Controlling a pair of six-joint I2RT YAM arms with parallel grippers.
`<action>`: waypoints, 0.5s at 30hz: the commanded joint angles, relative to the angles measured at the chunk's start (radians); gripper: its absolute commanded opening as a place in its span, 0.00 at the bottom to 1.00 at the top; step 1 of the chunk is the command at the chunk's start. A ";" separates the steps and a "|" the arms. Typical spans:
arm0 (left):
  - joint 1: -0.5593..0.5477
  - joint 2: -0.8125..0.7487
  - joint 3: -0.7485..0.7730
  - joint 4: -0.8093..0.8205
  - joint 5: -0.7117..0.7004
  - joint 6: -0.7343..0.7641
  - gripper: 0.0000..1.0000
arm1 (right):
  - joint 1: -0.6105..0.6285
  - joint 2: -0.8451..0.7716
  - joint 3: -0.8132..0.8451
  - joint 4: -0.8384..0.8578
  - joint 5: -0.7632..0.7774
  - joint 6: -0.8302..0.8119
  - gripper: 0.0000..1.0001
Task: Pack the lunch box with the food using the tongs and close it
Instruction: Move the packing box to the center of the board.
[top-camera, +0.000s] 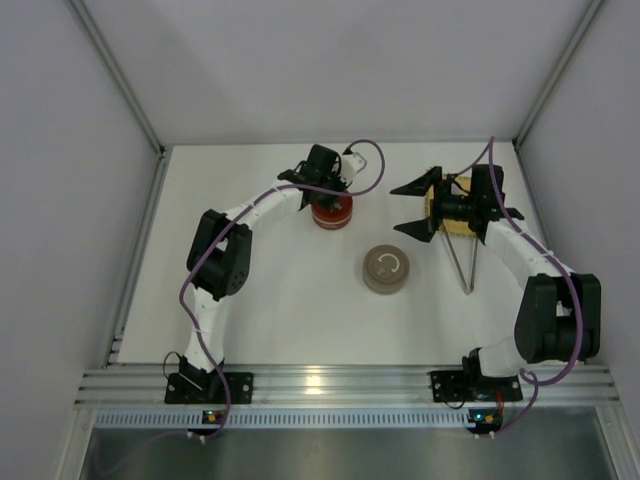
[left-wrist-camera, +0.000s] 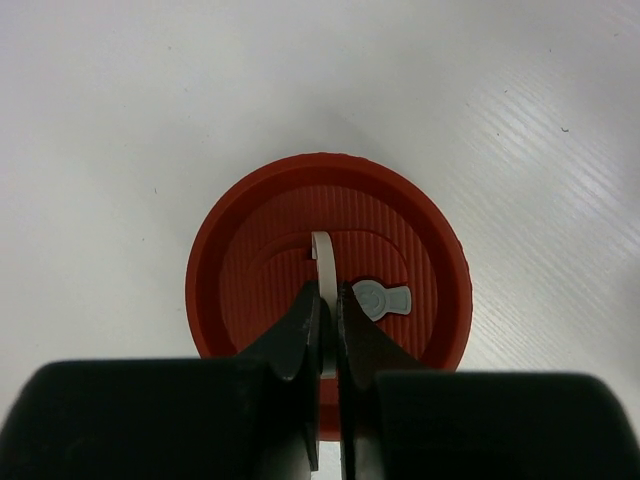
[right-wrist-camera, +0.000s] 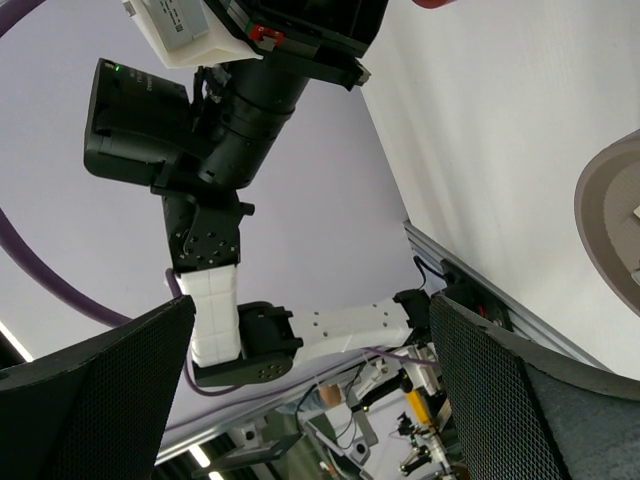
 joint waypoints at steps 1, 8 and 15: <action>0.003 -0.035 -0.018 -0.056 -0.013 -0.022 0.00 | -0.012 -0.047 0.002 0.060 -0.014 0.010 0.99; -0.001 -0.080 -0.109 -0.038 -0.003 -0.037 0.00 | -0.012 -0.051 0.004 0.058 -0.016 0.013 0.99; -0.004 -0.086 -0.259 -0.012 -0.001 -0.059 0.00 | -0.012 -0.050 0.002 0.058 -0.016 0.013 0.99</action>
